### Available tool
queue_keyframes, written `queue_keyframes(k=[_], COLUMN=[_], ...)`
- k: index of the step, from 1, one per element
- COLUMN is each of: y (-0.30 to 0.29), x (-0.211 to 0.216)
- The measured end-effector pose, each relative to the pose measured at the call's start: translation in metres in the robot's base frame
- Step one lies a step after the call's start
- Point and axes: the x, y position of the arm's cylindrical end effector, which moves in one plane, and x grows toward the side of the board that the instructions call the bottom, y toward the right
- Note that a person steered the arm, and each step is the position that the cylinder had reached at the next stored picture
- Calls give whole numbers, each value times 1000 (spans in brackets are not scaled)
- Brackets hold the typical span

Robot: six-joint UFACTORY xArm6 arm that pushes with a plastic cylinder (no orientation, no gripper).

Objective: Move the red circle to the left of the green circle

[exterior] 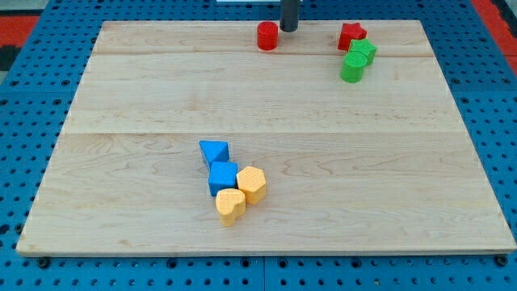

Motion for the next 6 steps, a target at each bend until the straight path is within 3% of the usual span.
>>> queue_keyframes(k=[1,4,5,6], y=[-88,-1,-8,-14], x=[-1,58,57,6])
